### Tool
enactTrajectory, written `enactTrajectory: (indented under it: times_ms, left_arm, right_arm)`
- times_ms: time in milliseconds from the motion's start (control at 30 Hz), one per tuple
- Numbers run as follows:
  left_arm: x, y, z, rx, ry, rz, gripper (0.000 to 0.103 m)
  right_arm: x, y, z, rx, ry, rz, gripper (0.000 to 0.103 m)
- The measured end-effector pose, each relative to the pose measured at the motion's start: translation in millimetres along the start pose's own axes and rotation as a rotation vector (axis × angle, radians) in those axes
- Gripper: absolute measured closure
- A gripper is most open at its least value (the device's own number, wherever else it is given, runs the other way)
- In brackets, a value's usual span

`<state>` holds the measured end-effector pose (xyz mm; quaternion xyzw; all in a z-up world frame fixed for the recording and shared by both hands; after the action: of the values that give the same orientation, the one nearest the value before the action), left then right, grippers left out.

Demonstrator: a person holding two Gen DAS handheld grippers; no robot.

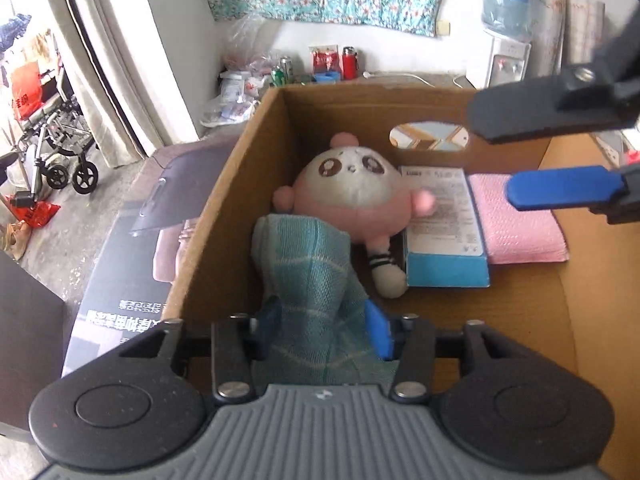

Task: Organize soft objects
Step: 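Lower the towel beside the pig and open the right tool, then reach the right tool to the blue wet-wipes pack and grasp it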

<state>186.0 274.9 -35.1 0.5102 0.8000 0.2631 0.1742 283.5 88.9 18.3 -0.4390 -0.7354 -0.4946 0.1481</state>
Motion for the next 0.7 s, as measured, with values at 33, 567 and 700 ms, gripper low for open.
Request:
enactTrajectory:
  times_ms: [33, 567, 700]
  left_arm:
    - [-1, 0, -4, -0.009, 0.006, -0.004, 0.046]
    - [-76, -24, -122, -0.186, -0.231, 0.025, 0.025]
    - [-125, -31, -132, -0.21, -0.325, 0.112, 0.021]
  right_arm:
    - [0, -1, -6, -0.006, 0.0, 0.001, 0.044]
    - [-31, -40, -164, -0.121, -0.046, 0.022, 0.04]
    - [-64, -54, -225, -0.209, -0.136, 0.062, 0.037]
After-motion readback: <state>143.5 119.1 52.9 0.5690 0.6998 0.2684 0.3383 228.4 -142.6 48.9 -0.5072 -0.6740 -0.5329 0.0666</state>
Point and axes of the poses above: each gripper's, at about its wrist camera, not at the fingertips, and z roughly the way its jaws point, x to its left, y to its top, the point moved 1 cm from there along z, roughly the way its jaws point, and after that the axes turned 13 degrees about -z, right-handed, at the moved point
